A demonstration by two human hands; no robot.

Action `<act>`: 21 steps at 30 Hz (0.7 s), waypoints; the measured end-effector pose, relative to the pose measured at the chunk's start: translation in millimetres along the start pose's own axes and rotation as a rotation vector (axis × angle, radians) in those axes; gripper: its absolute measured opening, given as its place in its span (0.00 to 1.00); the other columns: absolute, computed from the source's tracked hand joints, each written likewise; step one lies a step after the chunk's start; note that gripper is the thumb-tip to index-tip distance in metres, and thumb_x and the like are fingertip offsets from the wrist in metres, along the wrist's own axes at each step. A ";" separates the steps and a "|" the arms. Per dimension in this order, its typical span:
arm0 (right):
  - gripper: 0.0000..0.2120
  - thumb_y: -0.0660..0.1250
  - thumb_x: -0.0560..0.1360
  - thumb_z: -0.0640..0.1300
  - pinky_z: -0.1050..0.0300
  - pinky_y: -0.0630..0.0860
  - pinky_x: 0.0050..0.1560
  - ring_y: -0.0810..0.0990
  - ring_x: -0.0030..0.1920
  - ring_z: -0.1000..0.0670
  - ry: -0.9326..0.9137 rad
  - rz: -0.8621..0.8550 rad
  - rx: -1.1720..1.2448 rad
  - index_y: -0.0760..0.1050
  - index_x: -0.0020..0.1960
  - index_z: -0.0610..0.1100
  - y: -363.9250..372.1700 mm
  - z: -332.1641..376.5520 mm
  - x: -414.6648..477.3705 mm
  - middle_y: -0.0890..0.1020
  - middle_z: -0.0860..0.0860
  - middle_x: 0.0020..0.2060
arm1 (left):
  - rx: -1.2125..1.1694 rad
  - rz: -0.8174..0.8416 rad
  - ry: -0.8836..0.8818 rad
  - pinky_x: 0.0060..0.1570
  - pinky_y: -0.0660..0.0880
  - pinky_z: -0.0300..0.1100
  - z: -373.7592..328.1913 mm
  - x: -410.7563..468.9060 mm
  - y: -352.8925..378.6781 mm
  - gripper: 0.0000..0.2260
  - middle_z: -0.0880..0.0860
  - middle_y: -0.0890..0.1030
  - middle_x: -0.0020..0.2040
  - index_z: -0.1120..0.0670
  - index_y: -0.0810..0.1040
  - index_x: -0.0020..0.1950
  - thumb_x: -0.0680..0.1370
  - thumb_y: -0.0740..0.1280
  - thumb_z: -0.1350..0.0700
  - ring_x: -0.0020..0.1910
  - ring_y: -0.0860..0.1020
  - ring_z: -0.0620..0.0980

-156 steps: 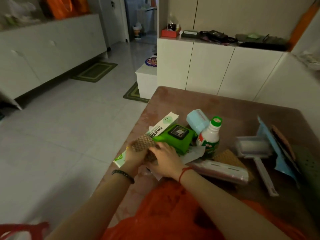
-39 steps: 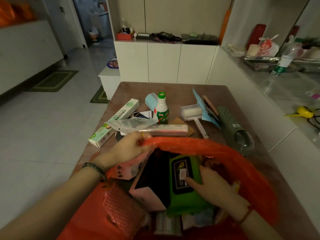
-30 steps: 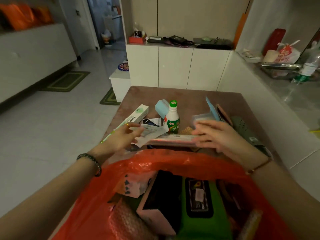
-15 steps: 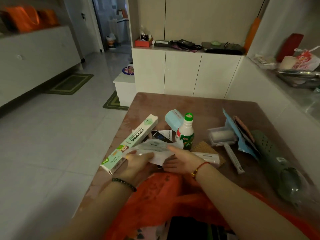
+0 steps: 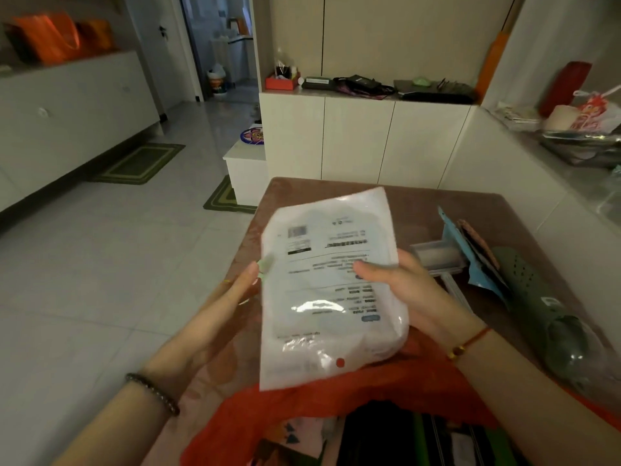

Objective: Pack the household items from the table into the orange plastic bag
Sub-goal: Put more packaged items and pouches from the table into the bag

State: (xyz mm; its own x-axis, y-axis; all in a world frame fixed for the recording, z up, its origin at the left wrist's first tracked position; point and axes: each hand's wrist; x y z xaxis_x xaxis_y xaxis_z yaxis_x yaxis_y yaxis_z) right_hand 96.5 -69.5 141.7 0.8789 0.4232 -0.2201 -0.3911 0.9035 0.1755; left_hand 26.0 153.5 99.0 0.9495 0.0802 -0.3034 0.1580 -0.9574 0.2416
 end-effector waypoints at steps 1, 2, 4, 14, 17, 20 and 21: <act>0.13 0.67 0.72 0.34 0.50 0.81 0.50 0.83 0.50 0.44 -0.007 0.065 -0.076 0.78 0.56 0.42 8.1 4.9 -5.8 0.84 0.45 0.50 | -0.073 0.098 -0.031 0.52 0.79 0.48 -1.8 0.8 3.5 0.29 0.56 0.81 0.60 0.50 0.75 0.63 0.65 0.73 0.41 0.55 0.81 0.53; 0.13 0.67 0.72 0.35 0.51 0.81 0.51 0.83 0.51 0.46 -0.001 0.125 -0.157 0.78 0.56 0.43 16.1 7.2 -8.5 0.84 0.47 0.50 | -0.136 0.139 -0.049 0.50 0.80 0.50 -0.9 2.3 4.9 0.35 0.58 0.80 0.60 0.52 0.74 0.65 0.61 0.77 0.43 0.56 0.81 0.56; 0.11 0.66 0.74 0.41 0.53 0.81 0.50 0.83 0.51 0.48 0.039 0.203 -0.223 0.77 0.56 0.44 29.0 10.4 -7.5 0.84 0.49 0.49 | -0.226 0.104 -0.038 0.45 0.81 0.51 3.7 4.9 6.9 0.37 0.61 0.80 0.60 0.56 0.73 0.65 0.58 0.80 0.50 0.55 0.81 0.60; 0.30 0.71 0.71 0.44 0.59 0.69 0.59 0.73 0.63 0.45 -0.002 -0.106 -0.971 0.64 0.69 0.41 -15.1 -55.7 123.3 0.73 0.44 0.64 | -0.311 -0.545 0.089 0.53 0.77 0.52 14.6 26.1 -84.6 0.15 0.59 0.79 0.59 0.59 0.76 0.59 0.74 0.68 0.56 0.57 0.78 0.59; 0.36 0.70 0.70 0.51 0.54 0.67 0.67 0.69 0.67 0.45 0.011 0.057 -1.190 0.59 0.72 0.41 -2.8 -81.2 141.9 0.69 0.44 0.68 | -0.238 -0.591 0.027 0.45 0.76 0.49 24.9 33.3 -88.8 0.04 0.59 0.80 0.52 0.57 0.78 0.48 0.75 0.66 0.59 0.46 0.79 0.55; 0.30 0.64 0.74 0.52 0.52 0.68 0.66 0.70 0.67 0.44 0.051 0.147 -1.348 0.60 0.73 0.44 0.8 -101.1 154.7 0.70 0.44 0.69 | -0.214 -0.562 -0.049 0.39 0.80 0.48 34.3 40.8 -84.5 0.03 0.60 0.81 0.49 0.58 0.77 0.48 0.75 0.66 0.59 0.43 0.79 0.56; 0.26 0.61 0.76 0.51 0.52 0.69 0.65 0.71 0.66 0.44 0.056 0.167 -1.395 0.62 0.71 0.45 -0.6 -103.5 156.8 0.72 0.44 0.67 | -0.211 -0.538 -0.054 0.38 0.81 0.47 35.6 42.0 -82.2 0.05 0.60 0.81 0.49 0.59 0.77 0.49 0.76 0.65 0.60 0.44 0.80 0.56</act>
State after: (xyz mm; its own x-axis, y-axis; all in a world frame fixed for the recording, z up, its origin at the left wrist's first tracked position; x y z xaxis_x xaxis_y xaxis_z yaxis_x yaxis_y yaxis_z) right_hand 206.3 3.4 7.7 0.7969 0.5031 -0.3344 -0.4626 0.1521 -0.8734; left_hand 43.2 225.7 33.6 0.7062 0.5206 -0.4799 0.6706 -0.7094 0.2172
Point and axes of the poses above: each hand's wrist, its own x-axis towards the middle knuckle, its own y-axis out of the palm, z = x × y
